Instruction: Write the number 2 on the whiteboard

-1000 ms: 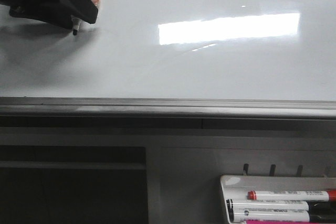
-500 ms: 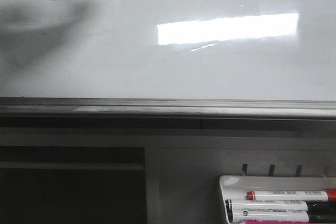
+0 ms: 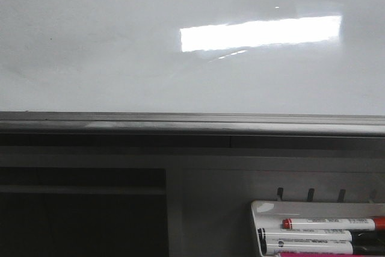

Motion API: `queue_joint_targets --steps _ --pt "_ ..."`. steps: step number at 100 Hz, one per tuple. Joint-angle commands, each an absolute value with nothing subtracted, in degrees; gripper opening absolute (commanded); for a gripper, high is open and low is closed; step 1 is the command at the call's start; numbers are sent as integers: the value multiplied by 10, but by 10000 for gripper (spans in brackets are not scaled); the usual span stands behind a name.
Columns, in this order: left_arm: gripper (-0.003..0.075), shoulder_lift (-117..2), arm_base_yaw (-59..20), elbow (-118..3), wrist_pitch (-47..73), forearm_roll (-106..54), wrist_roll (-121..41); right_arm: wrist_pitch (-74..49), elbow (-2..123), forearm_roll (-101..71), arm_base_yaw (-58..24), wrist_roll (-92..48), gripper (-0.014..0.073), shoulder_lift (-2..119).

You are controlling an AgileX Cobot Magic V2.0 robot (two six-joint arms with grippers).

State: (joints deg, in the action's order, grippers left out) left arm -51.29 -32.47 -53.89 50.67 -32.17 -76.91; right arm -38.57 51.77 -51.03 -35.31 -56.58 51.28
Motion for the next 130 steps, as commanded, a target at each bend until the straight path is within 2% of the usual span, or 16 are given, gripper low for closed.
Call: queue_joint_targets --steps 1,15,28,45,67,89,96,111,122,127,130 --pt "-20 -503 -332 -557 488 -328 -769 -310 550 -520 -413 -581 410 537" --pt "-20 -503 -332 -557 492 -324 -769 -178 551 -501 -508 -581 410 573" --pt "-20 -503 -332 -557 492 -324 -769 -136 551 -503 -550 -581 410 596" --pt "-20 -503 -332 -557 492 -324 -769 -128 553 -543 -557 -581 397 619" --pt "-20 -503 -332 -557 496 -325 -769 -128 553 -568 -557 -581 248 627" --pt "-20 -503 -332 -557 496 -325 -769 -134 553 -584 -557 -581 237 628" --pt "-20 -504 -332 -557 496 -325 -769 -136 553 -586 -557 -581 181 628" --pt "-20 -504 -332 -557 493 -325 -768 -155 553 -587 -557 -581 -80 639" --pt "-8 -503 -332 -557 475 -330 -749 -164 553 -587 -557 -581 -77 644" --pt "42 -498 -332 -557 467 -334 -735 -159 553 -587 -557 -581 -77 644" --pt "102 -492 -332 -559 463 -334 -725 -152 553 -586 -557 -581 -77 644"
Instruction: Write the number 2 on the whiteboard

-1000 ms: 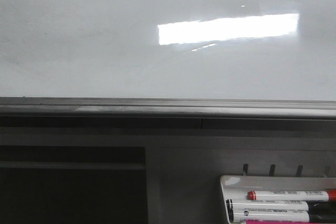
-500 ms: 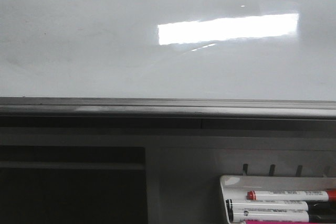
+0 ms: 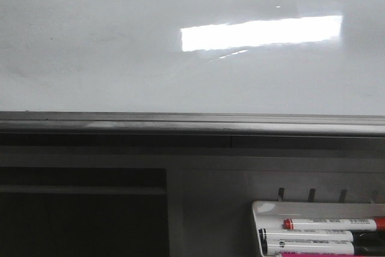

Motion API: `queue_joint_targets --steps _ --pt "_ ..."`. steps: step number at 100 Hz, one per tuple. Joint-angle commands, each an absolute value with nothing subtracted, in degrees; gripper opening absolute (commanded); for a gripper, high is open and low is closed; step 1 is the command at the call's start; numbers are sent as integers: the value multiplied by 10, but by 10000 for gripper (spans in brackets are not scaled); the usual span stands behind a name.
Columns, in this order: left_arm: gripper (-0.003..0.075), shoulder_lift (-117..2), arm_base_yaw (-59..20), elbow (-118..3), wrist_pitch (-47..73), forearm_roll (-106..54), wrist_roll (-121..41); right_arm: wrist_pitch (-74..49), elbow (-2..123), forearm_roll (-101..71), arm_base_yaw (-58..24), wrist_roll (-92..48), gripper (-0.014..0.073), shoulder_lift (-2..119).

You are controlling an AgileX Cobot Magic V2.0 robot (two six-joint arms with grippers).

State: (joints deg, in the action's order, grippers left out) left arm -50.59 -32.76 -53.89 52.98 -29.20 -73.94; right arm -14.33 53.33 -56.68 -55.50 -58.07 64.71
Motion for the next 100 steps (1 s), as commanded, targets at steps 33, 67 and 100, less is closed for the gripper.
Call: queue_joint_targets --steps 33,67,100 --pt "484 -378 -314 -559 398 -280 -575 -71 576 -514 -508 -581 -77 650" --pt "62 -186 -292 -510 414 -154 -241 -48 638 -380 -368 -581 -77 720" --pt "-20 -87 -292 -452 421 -188 -238 -44 660 -232 -367 -581 -77 796"
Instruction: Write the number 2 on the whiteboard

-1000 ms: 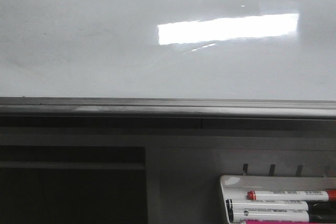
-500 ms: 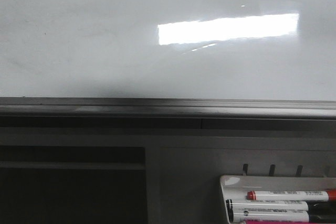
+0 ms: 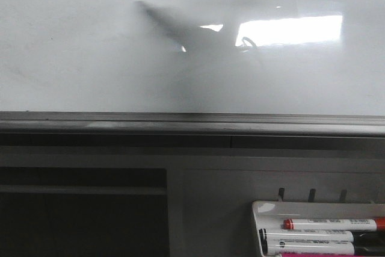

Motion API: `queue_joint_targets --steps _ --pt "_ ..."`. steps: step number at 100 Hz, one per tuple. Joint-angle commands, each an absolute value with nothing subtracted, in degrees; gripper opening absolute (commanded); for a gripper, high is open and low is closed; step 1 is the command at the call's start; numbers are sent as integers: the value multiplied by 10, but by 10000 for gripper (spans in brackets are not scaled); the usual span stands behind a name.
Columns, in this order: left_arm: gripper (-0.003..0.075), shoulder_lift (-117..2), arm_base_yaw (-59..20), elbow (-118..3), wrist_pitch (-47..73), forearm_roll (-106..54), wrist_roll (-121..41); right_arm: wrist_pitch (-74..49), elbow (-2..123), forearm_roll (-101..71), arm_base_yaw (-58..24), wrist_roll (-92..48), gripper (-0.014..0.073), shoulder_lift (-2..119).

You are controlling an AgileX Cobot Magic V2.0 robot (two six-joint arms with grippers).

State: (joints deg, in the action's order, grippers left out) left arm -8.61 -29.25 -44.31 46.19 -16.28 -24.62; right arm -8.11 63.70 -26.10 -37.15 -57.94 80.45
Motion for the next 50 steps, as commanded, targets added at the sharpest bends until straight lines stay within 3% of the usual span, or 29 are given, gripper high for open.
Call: queue_joint_targets --steps 1,19,50 --pt "-20 -86 -292 -452 421 -187 -238 -45 660 -231 -367 -581 -77 796" --pt "-20 -85 -292 -452 421 -196 -238 -47 665 -216 -342 -581 -77 799" --pt "-20 -85 -292 -452 420 -196 -238 -217 699 -216 -181 -561 -62 776"
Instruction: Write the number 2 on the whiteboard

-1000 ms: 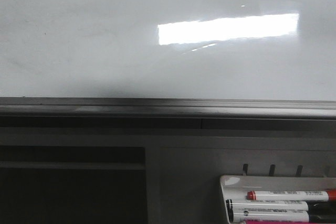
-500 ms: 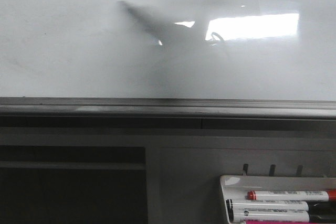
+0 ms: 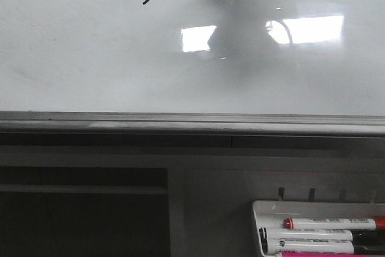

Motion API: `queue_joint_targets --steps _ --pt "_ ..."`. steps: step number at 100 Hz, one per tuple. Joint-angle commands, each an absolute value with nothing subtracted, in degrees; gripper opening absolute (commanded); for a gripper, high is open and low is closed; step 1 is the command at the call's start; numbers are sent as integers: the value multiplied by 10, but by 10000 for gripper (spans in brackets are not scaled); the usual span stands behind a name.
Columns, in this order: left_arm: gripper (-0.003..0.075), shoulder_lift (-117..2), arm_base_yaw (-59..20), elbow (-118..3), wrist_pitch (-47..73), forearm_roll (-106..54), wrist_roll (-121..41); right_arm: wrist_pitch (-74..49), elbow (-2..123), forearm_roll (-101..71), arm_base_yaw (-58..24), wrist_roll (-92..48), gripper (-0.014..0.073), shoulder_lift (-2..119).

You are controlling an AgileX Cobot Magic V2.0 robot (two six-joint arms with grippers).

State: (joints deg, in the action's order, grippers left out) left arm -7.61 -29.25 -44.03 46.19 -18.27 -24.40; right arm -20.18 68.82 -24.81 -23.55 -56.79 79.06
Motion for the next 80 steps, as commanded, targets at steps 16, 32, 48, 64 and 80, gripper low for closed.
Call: queue_joint_targets --steps 16,32,48,64,80 --pt "-20 -85 -292 -452 420 -196 -238 -365 691 -216 -142 -518 -62 757" --pt "-20 -85 -292 -452 415 -196 -238 -372 650 -219 -193 -509 -62 756" --pt "-20 -85 -292 -452 415 -196 -238 -266 618 -219 -294 -497 -62 775" --pt "-20 -85 -292 -452 415 -196 -238 -200 618 -219 -322 -498 -62 797" --pt "-20 -85 -292 -452 415 -196 -238 -230 618 -218 -288 -498 -62 791"
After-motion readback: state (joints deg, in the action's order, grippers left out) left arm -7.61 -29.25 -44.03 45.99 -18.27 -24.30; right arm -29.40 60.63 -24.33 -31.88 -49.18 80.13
